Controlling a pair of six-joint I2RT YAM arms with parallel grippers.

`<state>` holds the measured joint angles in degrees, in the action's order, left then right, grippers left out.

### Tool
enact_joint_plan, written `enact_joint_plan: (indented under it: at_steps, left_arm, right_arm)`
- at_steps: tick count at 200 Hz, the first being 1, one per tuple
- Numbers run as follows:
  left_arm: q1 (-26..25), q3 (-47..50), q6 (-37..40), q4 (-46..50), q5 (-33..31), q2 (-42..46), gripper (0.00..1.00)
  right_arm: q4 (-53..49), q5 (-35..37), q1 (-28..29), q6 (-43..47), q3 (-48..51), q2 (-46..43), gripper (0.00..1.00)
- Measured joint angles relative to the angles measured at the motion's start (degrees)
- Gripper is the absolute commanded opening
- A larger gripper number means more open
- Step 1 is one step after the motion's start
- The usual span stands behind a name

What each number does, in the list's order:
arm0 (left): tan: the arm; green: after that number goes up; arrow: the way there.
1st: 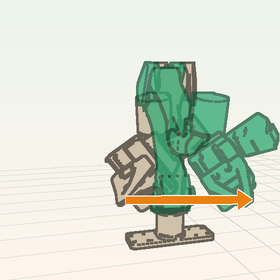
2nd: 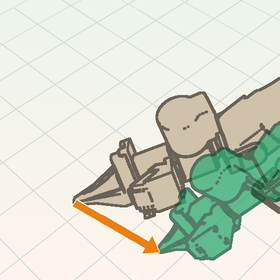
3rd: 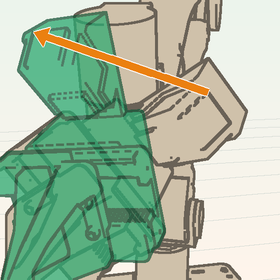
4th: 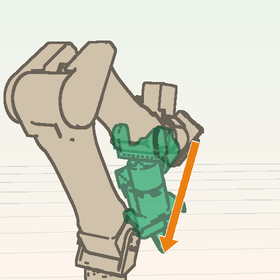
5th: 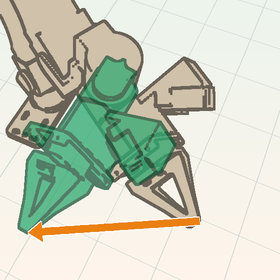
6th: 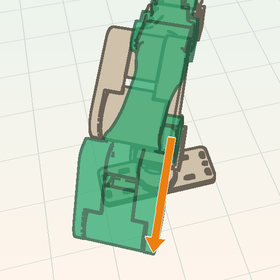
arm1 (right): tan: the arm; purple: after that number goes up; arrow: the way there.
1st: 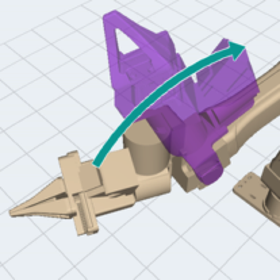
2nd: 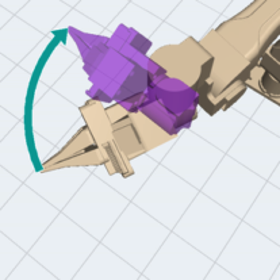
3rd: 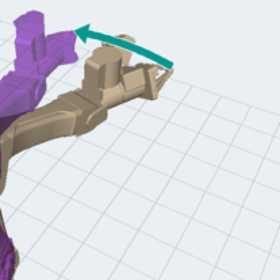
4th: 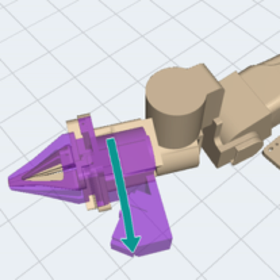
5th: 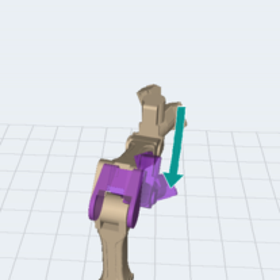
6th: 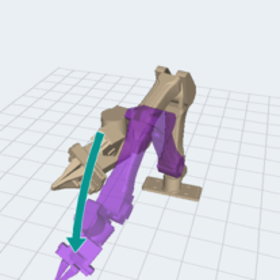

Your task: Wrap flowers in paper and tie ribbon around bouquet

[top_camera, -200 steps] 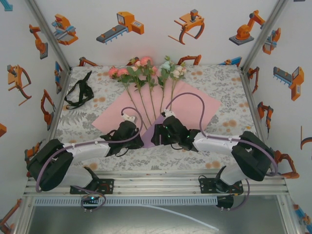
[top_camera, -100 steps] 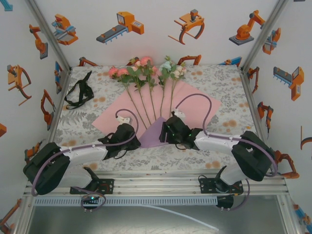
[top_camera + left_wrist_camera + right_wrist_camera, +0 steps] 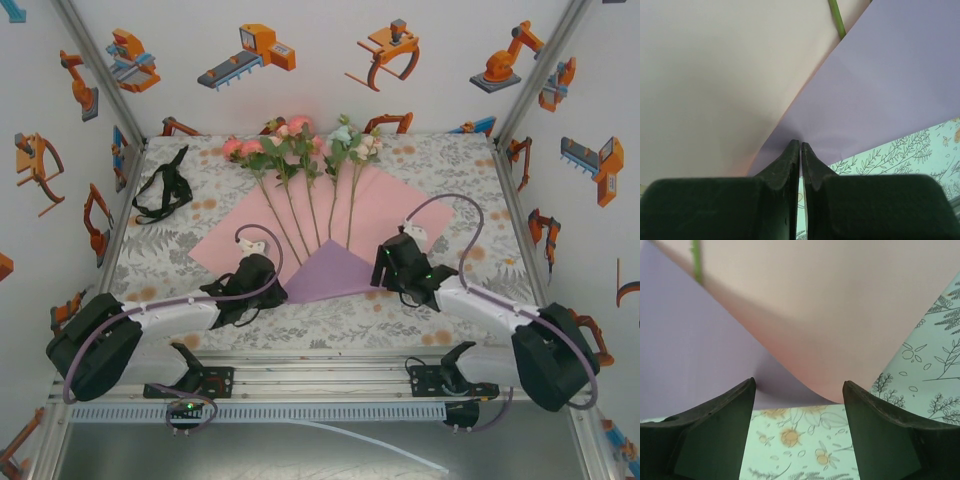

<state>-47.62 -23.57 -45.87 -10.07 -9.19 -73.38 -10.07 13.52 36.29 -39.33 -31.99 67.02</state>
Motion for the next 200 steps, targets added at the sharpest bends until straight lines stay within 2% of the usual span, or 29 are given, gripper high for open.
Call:
enact_joint_plan:
  at_steps: [21, 40, 62, 77, 97, 133, 170, 200]
  left_arm:
    - [0.0, 0.0, 0.0, -0.2, 0.0, -0.1, 0.14]
    - [0.0, 0.0, 0.0, -0.4, 0.0, -0.3, 0.14]
    - [0.0, 0.0, 0.0, -0.8, 0.0, -0.5, 0.14]
    - [0.0, 0.0, 0.0, -0.8, 0.0, -0.5, 0.13]
    - [0.0, 0.0, 0.0, -0.8, -0.1, -0.4, 0.13]
    - [0.0, 0.3, 0.0, -0.6, -0.4, 0.2, 0.13]
    - [0.0, 1.1, -0.3, -0.2, -1.1, 1.3, 0.13]
    - [0.0, 1.6, -0.6, 0.1, -1.5, 2.2, 0.13]
  right_arm:
    - [-0.7, 1.9, 7.7, 1.5, -2.5, -3.8, 0.63]
    - [0.5, 2.7, 14.7, 0.6, -5.3, -3.1, 0.56]
    - [5.2, 1.9, 20.7, -1.8, -8.1, 3.3, 0.43]
    - [7.5, 0.6, 23.1, -3.4, -10.4, 10.0, 0.42]
    - [8.8, -0.6, 24.2, -4.9, -12.2, 16.0, 0.52]
    - [10.6, -0.9, 24.2, -6.6, -12.0, 16.8, 0.45]
    - [11.0, -0.3, 23.5, -9.4, -9.6, 16.8, 0.47]
    - [10.8, -0.5, 18.8, -9.5, -6.1, 16.8, 0.49]
